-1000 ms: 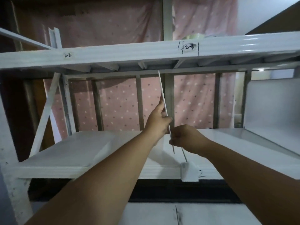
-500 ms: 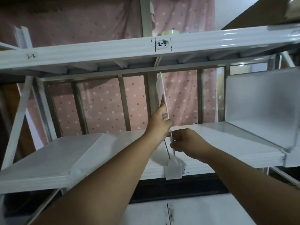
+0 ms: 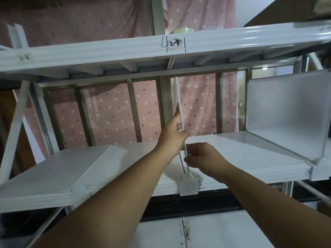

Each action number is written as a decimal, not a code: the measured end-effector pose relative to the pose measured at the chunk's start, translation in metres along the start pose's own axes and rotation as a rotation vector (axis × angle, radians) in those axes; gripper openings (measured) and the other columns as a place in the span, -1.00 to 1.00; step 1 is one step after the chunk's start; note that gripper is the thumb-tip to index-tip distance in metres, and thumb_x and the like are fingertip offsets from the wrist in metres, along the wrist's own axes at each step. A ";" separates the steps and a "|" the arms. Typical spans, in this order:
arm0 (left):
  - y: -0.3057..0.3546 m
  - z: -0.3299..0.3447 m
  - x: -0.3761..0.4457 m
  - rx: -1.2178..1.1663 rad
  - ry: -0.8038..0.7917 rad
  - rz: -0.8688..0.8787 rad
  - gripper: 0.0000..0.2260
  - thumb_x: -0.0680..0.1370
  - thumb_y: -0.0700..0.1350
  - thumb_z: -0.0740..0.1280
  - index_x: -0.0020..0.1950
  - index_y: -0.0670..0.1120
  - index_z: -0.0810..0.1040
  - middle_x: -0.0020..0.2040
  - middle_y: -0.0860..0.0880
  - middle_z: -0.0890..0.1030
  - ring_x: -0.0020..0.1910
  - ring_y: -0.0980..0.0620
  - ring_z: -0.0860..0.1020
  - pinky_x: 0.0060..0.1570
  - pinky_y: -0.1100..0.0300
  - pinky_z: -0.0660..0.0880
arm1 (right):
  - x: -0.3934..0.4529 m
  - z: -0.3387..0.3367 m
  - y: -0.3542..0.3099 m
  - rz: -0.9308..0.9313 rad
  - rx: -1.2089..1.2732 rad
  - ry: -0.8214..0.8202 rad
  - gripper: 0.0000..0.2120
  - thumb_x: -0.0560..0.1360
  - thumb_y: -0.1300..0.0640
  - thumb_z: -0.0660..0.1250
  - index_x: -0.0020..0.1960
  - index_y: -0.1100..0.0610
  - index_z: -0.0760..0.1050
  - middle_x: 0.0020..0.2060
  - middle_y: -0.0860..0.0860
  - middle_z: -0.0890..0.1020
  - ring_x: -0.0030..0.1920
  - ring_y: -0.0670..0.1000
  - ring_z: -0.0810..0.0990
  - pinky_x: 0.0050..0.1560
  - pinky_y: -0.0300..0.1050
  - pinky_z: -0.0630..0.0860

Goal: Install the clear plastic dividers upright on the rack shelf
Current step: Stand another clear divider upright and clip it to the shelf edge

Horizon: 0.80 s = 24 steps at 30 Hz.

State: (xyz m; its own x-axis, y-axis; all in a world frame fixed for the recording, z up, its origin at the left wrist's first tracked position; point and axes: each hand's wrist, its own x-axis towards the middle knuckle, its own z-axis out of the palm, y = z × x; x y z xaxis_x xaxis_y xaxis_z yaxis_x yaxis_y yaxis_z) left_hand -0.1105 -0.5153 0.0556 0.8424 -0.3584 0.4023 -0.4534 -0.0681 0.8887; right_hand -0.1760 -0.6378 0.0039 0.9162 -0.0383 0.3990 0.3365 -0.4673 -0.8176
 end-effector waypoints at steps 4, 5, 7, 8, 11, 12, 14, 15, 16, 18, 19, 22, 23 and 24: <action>0.004 -0.001 -0.001 0.023 -0.011 -0.003 -0.22 0.57 -0.38 0.26 0.64 0.29 0.24 0.43 -0.08 0.59 0.38 -0.24 0.57 -0.01 -0.29 0.71 | -0.001 0.002 -0.004 -0.016 0.001 0.001 -0.55 0.44 0.32 0.33 -0.26 -0.27 0.63 -0.46 -0.11 0.35 -0.39 -0.03 0.26 -0.34 -0.22 0.28; 0.004 0.000 -0.002 0.020 -0.010 -0.004 -0.23 0.57 -0.38 0.26 0.64 0.28 0.25 0.44 -0.10 0.59 0.39 -0.25 0.56 -0.01 -0.31 0.70 | -0.002 0.002 -0.004 -0.018 0.006 0.000 -0.54 0.45 0.33 0.33 -0.28 -0.26 0.63 -0.47 -0.13 0.33 -0.38 -0.01 0.25 -0.33 -0.20 0.26; 0.003 0.001 -0.004 0.018 -0.005 -0.001 -0.23 0.57 -0.38 0.25 0.63 0.28 0.26 0.43 -0.12 0.60 0.38 -0.25 0.58 -0.04 -0.31 0.70 | -0.004 0.003 -0.003 -0.014 0.036 0.001 -0.55 0.45 0.35 0.32 -0.25 -0.22 0.63 -0.46 -0.14 0.37 -0.32 0.03 0.25 -0.26 -0.14 0.27; 0.002 0.002 -0.005 0.020 0.000 0.001 -0.23 0.58 -0.37 0.25 0.63 0.29 0.25 0.41 -0.11 0.61 0.35 -0.25 0.59 -0.05 -0.28 0.71 | -0.005 0.003 -0.002 -0.016 0.048 0.004 -0.57 0.45 0.36 0.31 -0.23 -0.20 0.64 -0.45 -0.16 0.40 -0.30 0.04 0.26 -0.23 -0.11 0.28; 0.004 0.002 -0.006 0.023 0.005 0.005 -0.23 0.58 -0.37 0.25 0.64 0.29 0.23 0.40 -0.09 0.62 0.33 -0.24 0.60 -0.05 -0.23 0.73 | -0.006 0.005 -0.002 -0.016 0.054 0.010 -0.64 0.47 0.35 0.31 -0.09 -0.10 0.68 -0.45 -0.18 0.46 -0.29 0.03 0.28 -0.20 -0.11 0.30; 0.006 0.001 -0.007 0.027 0.000 0.005 -0.22 0.58 -0.38 0.24 0.65 0.30 0.22 0.42 -0.07 0.61 0.34 -0.22 0.59 -0.03 -0.27 0.71 | -0.005 0.005 -0.002 -0.015 0.054 0.008 -0.64 0.47 0.35 0.31 -0.11 -0.11 0.67 -0.46 -0.19 0.45 -0.30 0.03 0.28 -0.21 -0.12 0.30; 0.009 0.000 -0.008 0.041 -0.015 0.002 -0.19 0.58 -0.38 0.23 0.65 0.33 0.19 0.47 -0.03 0.57 0.36 -0.18 0.59 0.00 -0.30 0.70 | -0.005 0.005 -0.003 -0.018 0.050 -0.001 -0.57 0.46 0.34 0.31 -0.25 -0.21 0.64 -0.49 -0.18 0.40 -0.35 0.00 0.26 -0.26 -0.15 0.28; 0.010 0.000 -0.009 0.047 -0.023 0.002 -0.18 0.58 -0.37 0.24 0.65 0.34 0.17 0.49 -0.02 0.56 0.36 -0.17 0.59 -0.02 -0.23 0.70 | -0.006 0.005 -0.004 -0.019 0.051 -0.003 -0.53 0.46 0.34 0.31 -0.30 -0.24 0.62 -0.50 -0.19 0.39 -0.37 -0.02 0.25 -0.29 -0.17 0.27; 0.010 0.000 -0.010 0.052 -0.026 0.003 -0.18 0.59 -0.37 0.25 0.65 0.35 0.16 0.50 -0.01 0.55 0.37 -0.17 0.58 -0.07 -0.14 0.71 | -0.006 0.005 -0.003 -0.018 0.057 -0.003 -0.53 0.46 0.34 0.32 -0.31 -0.24 0.62 -0.50 -0.19 0.40 -0.37 -0.03 0.26 -0.30 -0.18 0.28; 0.009 0.000 -0.010 0.055 -0.015 0.008 -0.20 0.60 -0.35 0.26 0.65 0.34 0.16 0.51 -0.01 0.54 0.41 -0.17 0.56 -0.15 -0.05 0.71 | -0.007 0.007 -0.002 -0.023 0.065 0.003 -0.56 0.46 0.34 0.31 -0.29 -0.21 0.63 -0.46 -0.20 0.46 -0.32 0.00 0.30 -0.23 -0.13 0.32; 0.008 0.000 -0.011 0.054 -0.006 0.011 -0.21 0.60 -0.34 0.26 0.65 0.33 0.16 0.50 -0.01 0.54 0.39 -0.16 0.58 -0.15 -0.10 0.71 | -0.007 0.008 -0.001 -0.030 0.058 0.006 -0.55 0.46 0.33 0.31 -0.28 -0.22 0.63 -0.45 -0.20 0.48 -0.31 0.00 0.32 -0.22 -0.13 0.34; 0.005 -0.001 -0.011 0.054 0.005 0.015 -0.20 0.60 -0.33 0.26 0.65 0.35 0.15 0.49 -0.02 0.56 0.27 -0.12 0.65 -0.03 -0.27 0.69 | -0.007 0.008 -0.003 -0.047 0.024 0.015 -0.48 0.46 0.34 0.31 -0.37 -0.28 0.58 -0.49 -0.22 0.46 -0.39 -0.11 0.32 -0.29 -0.31 0.34; 0.005 -0.002 -0.011 0.059 0.001 0.017 -0.20 0.60 -0.34 0.26 0.65 0.36 0.13 0.50 -0.01 0.56 0.30 -0.13 0.63 -0.05 -0.25 0.69 | -0.007 0.009 -0.005 -0.054 0.007 0.020 -0.46 0.46 0.35 0.31 -0.41 -0.29 0.56 -0.52 -0.22 0.43 -0.43 -0.15 0.30 -0.33 -0.38 0.31; 0.005 -0.001 -0.012 0.069 -0.003 0.021 -0.19 0.61 -0.34 0.26 0.66 0.36 0.12 0.52 0.01 0.54 0.36 -0.14 0.61 -0.09 -0.17 0.71 | -0.007 0.009 -0.005 -0.060 -0.019 0.029 -0.44 0.45 0.35 0.31 -0.45 -0.28 0.52 -0.55 -0.21 0.39 -0.46 -0.17 0.28 -0.39 -0.44 0.27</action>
State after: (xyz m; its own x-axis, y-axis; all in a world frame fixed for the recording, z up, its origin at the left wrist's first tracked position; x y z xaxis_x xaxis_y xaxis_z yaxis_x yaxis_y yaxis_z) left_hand -0.1224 -0.5102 0.0560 0.8316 -0.3632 0.4202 -0.4902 -0.1245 0.8626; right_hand -0.1826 -0.6274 0.0014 0.8875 -0.0347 0.4594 0.3866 -0.4862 -0.7837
